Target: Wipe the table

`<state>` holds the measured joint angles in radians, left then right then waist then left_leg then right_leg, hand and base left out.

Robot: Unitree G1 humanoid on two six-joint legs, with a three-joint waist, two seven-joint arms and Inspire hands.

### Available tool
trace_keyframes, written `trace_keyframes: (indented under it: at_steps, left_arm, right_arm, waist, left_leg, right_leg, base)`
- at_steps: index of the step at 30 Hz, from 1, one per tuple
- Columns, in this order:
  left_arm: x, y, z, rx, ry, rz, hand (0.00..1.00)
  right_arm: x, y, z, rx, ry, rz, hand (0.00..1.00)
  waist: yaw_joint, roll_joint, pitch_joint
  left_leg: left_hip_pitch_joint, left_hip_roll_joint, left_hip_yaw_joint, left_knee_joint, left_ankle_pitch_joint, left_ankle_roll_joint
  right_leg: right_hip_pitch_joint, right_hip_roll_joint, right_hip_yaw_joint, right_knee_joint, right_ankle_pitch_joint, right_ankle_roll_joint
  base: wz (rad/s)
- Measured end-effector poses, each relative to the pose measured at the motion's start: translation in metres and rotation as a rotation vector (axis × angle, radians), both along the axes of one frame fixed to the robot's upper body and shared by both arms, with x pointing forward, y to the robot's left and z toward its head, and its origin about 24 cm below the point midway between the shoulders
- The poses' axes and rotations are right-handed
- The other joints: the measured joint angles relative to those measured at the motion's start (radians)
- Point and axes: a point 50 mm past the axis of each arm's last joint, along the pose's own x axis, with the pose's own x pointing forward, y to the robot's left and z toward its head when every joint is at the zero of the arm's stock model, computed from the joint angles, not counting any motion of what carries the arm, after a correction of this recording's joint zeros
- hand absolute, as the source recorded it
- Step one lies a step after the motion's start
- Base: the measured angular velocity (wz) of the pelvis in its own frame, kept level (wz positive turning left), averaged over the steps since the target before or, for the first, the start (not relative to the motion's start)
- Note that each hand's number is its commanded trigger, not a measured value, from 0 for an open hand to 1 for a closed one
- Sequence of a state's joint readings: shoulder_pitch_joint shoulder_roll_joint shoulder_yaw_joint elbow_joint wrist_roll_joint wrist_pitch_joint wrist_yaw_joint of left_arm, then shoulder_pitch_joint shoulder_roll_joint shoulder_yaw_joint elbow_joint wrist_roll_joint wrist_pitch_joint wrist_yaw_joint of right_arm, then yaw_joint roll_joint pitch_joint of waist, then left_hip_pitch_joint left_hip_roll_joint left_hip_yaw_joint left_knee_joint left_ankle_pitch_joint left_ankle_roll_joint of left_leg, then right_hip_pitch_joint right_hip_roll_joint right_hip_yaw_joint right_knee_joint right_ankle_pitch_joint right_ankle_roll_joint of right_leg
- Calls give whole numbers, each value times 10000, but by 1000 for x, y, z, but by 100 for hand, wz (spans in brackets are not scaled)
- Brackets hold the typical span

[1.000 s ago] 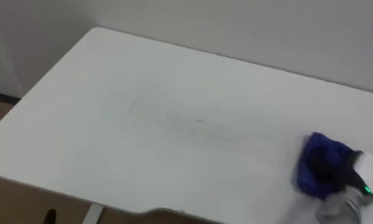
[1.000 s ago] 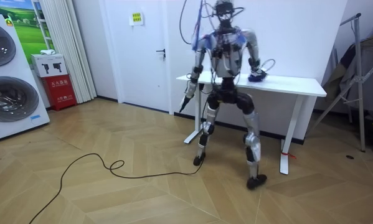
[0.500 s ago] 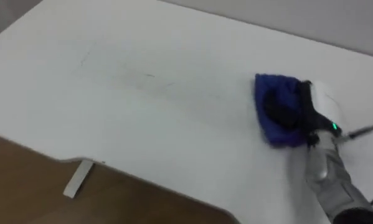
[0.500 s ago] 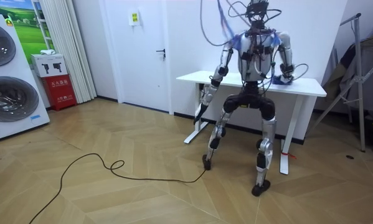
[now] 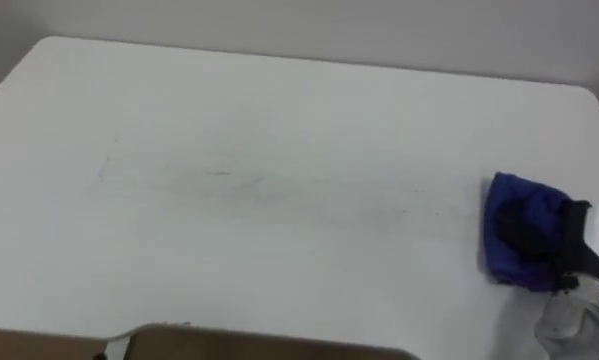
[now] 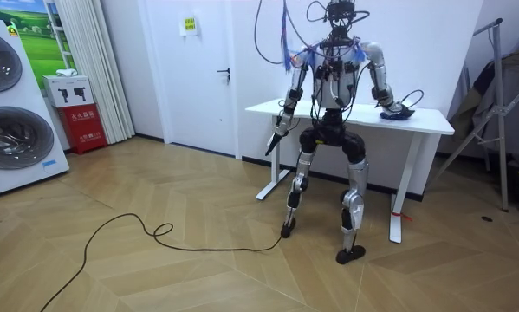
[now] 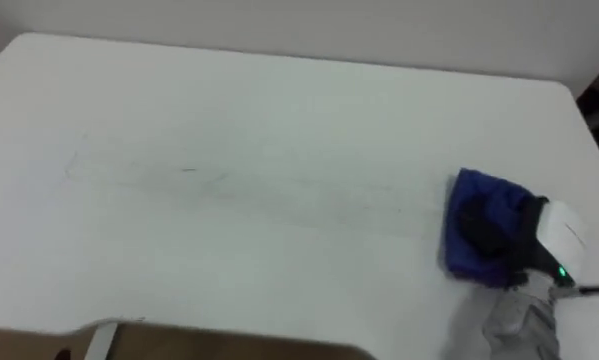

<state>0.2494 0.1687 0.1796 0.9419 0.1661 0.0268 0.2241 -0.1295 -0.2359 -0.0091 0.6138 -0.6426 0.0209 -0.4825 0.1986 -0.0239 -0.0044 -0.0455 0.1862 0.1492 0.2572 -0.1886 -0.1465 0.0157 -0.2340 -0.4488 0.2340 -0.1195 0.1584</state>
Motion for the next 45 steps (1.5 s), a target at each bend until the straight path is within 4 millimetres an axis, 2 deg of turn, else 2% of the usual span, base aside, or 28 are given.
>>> trace_keyframes:
  at_steps: [2, 3, 4, 5, 6, 7, 8, 10, 13, 16, 18, 19, 20, 21, 23, 24, 26, 28, 31, 32, 33, 34, 35, 36, 40, 41, 42, 45]
  left_arm:
    - [3, -3, -1, -79, 74, -139, 0]
    - [2, -5, -2, -128, 209, -195, 0]
    - [1, -5, -3, -153, 248, -187, 0]
    - [-4, -4, -3, -153, 445, -120, 0]
    - [-13, -1, -3, -139, 725, 65, 0]
    - [-18, 0, -3, -135, 860, 151, 0]
    - [-27, 2, -3, -122, 1110, 225, 0]
    - [-39, 1, -3, -198, 1478, 303, 0]
    - [-43, 0, -4, -324, 1637, 268, 0]
    - [-29, 0, -4, -321, 1323, 153, 0]
    - [-10, -1, -3, -330, 884, 15, 0]
    - [-6, -1, -3, -345, 777, 20, 0]
    - [0, -1, -2, -341, 622, -9, 0]
    - [7, -1, 0, -309, 413, -76, 0]
    - [10, -1, 1, -261, 318, -212, 0]
    - [10, 0, 1, -232, 339, -247, 0]
    - [4, 1, 0, -194, 507, -276, 0]
    - [-3, 1, 0, -205, 645, -234, 0]
    - [-11, 5, 0, -119, 820, -172, 0]
    - [-13, 7, 1, -75, 860, -193, 0]
    - [-15, 11, 2, 33, 911, -299, 0]
    - [-14, 13, 3, 155, 916, -414, 0]
    - [-13, 17, 5, 397, 875, -601, 0]
    - [-10, 20, 7, 559, 852, -677, 0]
    - [-6, 21, 8, 587, 459, -668, 0]
    - [-1, 21, 9, 595, 214, -686, 0]
    - [0, 20, 9, 585, 141, -707, 0]
    - [1, 15, 8, 462, 101, -698, 0]
  right_arm:
    - [15, 19, 7, -277, -95, 965, 100]
    - [24, 29, 11, -360, -150, 1518, 100]
    - [27, 32, 13, -421, -163, 1672, 100]
    - [31, 33, 16, -641, -158, 1837, 100]
    - [32, 33, 16, -715, -124, 1892, 100]
    - [30, 32, 15, -733, -57, 1867, 100]
    - [27, 26, 12, -794, 135, 1778, 100]
    - [25, 22, 9, -831, 409, 1926, 100]
    - [27, 22, 8, -875, 939, 2155, 100]
    - [36, 32, 11, -1287, 1387, 2486, 100]
    - [50, 48, 19, -2235, 1657, 3272, 100]
    - [54, 53, 22, -2443, 1662, 3522, 100]
    - [59, 61, 25, -2767, 1665, 3956, 100]
    - [61, 73, 25, -2661, 1609, 4311, 100]
    - [61, 84, 23, -2208, 1557, 4501, 100]
    - [61, 85, 20, -2001, 1596, 4587, 100]
    - [55, 79, 12, -1677, 1721, 4449, 100]
    - [44, 72, 4, -1192, 1628, 4174, 100]
    - [20, 60, -14, -597, 1396, 3735, 100]
    - [7, 55, -21, -345, 1260, 3471, 100]
    - [-6, 49, -28, -17, 1142, 3115, 100]
    - [-13, 44, -31, 180, 1059, 2864, 100]
    - [-25, 37, -35, 433, 909, 2382, 100]
    - [-35, 29, -39, 505, 932, 1944, 100]
    - [-56, 13, -47, 531, 1140, 1037, 100]
    - [-60, 11, -48, 522, 1185, 921, 63]
    - [-60, 11, -48, 506, 1214, 905, 0]
    - [-59, 11, -49, 479, 1322, 934, 0]
  waist:
    - [125, -15, 8]
    - [297, 50, 76]
    - [314, 72, 101]
    - [534, 132, 134]
    - [547, 165, 116]
    - [502, 170, 106]
    - [461, 142, 94]
    - [487, 64, 46]
    - [660, -35, 30]
    - [900, -281, 94]
    - [1216, -444, 101]
    - [1298, -477, 108]
    - [1451, -518, 137]
    - [1573, -562, 177]
    - [1607, -617, 212]
    - [1577, -630, 215]
    - [1459, -661, 206]
    - [1322, -717, 162]
    - [792, -782, 116]
    - [562, -779, 107]
    - [282, -794, 95]
    - [189, -810, 83]
    - [27, -838, 65]
    - [-153, -777, 25]
    - [-396, -558, -100]
    - [-452, -538, -113]
    - [-457, -531, -111]
    - [-452, -531, -108]
  left_leg:
    - [37, -49, -143, -272, 224, -8]
    - [35, -57, -164, -362, 312, -7]
    - [26, -58, -187, -364, 325, -5]
    - [-12, -62, -215, -367, 362, 7]
    - [-71, -68, -373, -373, 408, 42]
    - [-117, -76, -525, -376, 452, 99]
    - [-137, -101, -752, -432, 496, 165]
    - [-133, -127, -996, -464, 498, 166]
    - [-103, -131, -1215, -436, 510, 145]
    - [-67, -131, -1263, -557, 667, 167]
    - [-127, -130, -1307, -572, 709, 226]
    - [-143, -130, -1329, -578, 722, 247]
    - [-148, -131, -1385, -576, 731, 261]
    - [-172, -131, -1447, -547, 731, 261]
    - [-230, -152, -1605, -498, 747, 216]
    - [-303, -184, -1679, -436, 751, 90]
    - [-389, -286, -1743, -337, 751, 89]
    - [-388, -390, -1750, -346, 755, 92]
    - [-247, -597, -1836, -350, 755, 126]
    - [-146, -646, -1829, -351, 734, 162]
    - [-67, -709, -1831, -359, 719, 188]
    - [-45, -744, -1821, -359, 714, 197]
    - [-4, -781, -1749, -357, 696, 218]
    - [66, -795, -1749, -350, 695, 219]
    - [395, -791, -1608, -392, 682, 235]
    - [466, -790, -1571, -410, 677, 243]
    - [531, -787, -1523, -448, 685, 251]
    - [601, -778, -1384, -457, 683, 254]
  right_leg:
    - [-38, -1, -123, -12, 21, -37]
    - [-69, -1, -149, -11, 36, -71]
    - [-87, -1, -174, -11, 38, -89]
    - [-130, 0, -189, -8, 11, -181]
    - [-145, 55, -150, 31, -154, -610]
    - [-140, 115, -41, 45, -239, -915]
    - [-133, 260, 430, 66, -401, -1322]
    - [-96, 295, 644, 118, -452, -1353]
    - [40, 313, 603, 199, -493, -1281]
    - [9, 313, 585, 244, -533, -1133]
    - [-91, 315, 609, 256, -471, -816]
    - [-120, 317, 609, 268, -470, -812]
    - [-133, 324, 609, 292, -497, -859]
    - [-134, 337, 614, 313, -576, -1002]
    - [-143, 350, 629, 375, -660, -1228]
    - [-149, 333, 630, 400, -706, -1321]
    - [-136, 298, 684, 325, -738, -1393]
    - [-97, 307, 898, 215, -738, -1393]
    - [252, 291, 1054, -44, -699, -1328]
    - [409, 284, 1108, -181, -653, -1251]
    - [570, 270, 1271, -316, -581, -1050]
    - [588, 244, 1410, -346, -524, -832]
    - [586, 250, 1529, -402, -418, -215]
    - [661, 256, 1585, -423, -405, -115]
    - [885, 249, 1751, -464, -380, -73]
    - [909, 241, 1801, -449, -369, -57]
    - [908, 241, 1889, -450, -338, -41]
    - [886, 242, 2042, -457, -248, -46]
  base:
    - [22]
    - [14]
    - [8]
    - [21]
    - [33]
    - [51]
    - [47]
    - [30]
    - [17]
    - [-4]
    - [-9]
    - [0]
    - [6]
    - [10]
    - [19]
    - [21]
    - [21]
    - [16]
    - [24]
    - [10]
    - [7]
    - [0]
    - [-7]
    - [-6]
    - [-11]
    - [-16]
    - [-16]
    - [-15]
